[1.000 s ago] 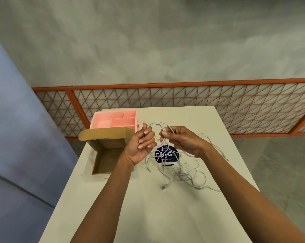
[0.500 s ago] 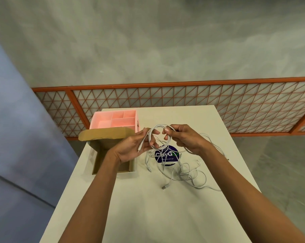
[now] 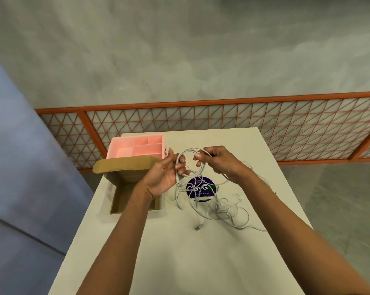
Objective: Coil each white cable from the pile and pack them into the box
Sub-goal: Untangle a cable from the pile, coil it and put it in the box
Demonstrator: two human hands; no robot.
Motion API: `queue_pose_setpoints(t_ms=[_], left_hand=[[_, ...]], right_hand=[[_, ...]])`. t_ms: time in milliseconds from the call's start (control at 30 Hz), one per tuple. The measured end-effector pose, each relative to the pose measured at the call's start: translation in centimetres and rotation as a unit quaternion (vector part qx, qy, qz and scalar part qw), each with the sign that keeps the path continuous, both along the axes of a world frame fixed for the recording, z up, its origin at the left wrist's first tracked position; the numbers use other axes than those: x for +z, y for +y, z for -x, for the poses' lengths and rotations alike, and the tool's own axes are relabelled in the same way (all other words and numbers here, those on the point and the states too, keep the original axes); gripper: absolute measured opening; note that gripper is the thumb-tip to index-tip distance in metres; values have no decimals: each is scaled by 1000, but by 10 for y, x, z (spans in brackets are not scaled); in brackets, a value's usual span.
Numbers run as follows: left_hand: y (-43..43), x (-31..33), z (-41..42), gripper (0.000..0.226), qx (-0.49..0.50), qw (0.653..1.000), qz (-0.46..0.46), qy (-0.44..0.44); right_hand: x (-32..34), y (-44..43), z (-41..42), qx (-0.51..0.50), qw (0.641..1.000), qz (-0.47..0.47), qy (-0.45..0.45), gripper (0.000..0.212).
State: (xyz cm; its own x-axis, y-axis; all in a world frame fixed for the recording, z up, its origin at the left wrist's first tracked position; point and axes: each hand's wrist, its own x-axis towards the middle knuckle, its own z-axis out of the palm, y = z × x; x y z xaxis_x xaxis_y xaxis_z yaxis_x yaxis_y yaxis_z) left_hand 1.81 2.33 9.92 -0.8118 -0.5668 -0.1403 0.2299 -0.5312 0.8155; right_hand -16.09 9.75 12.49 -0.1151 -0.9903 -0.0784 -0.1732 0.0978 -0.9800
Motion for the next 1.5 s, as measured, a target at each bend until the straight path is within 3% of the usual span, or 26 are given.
queue_pose_setpoints(t_ms=[333,533,633,700,800,900,1000,1333,1500], left_hand=[[6,-9,12,38,115,993,13,0],[-2,-5,4,37,153,987,44,-15],[-2,-2,3,36,157,985,68,-34],[1,-2,4,36,141,986,76,-43],[6,-3,5,36,105,988,91,-62],[12,-4,6,37,65,988,114,-78],[16,-4,7,36,37,987,125,-91],[26,-3,14,35,-3,987,128,-98],[27,-5,15,35,-15,989,115,-89]], right_hand=[[-15,8,6,37,999,-19,10,29],[-24,12,23,117,982,-57,133,25],[-34,8,26,101,951,-39,289,29],[-38,6,25,71,937,-19,342,29],[-39,-1,24,-16,960,1,278,27],[-35,-7,23,-96,986,16,138,24],[-27,-13,21,-162,985,45,28,21],[-13,-24,12,-258,953,84,-131,18],[-12,-24,6,-285,942,96,-145,17]])
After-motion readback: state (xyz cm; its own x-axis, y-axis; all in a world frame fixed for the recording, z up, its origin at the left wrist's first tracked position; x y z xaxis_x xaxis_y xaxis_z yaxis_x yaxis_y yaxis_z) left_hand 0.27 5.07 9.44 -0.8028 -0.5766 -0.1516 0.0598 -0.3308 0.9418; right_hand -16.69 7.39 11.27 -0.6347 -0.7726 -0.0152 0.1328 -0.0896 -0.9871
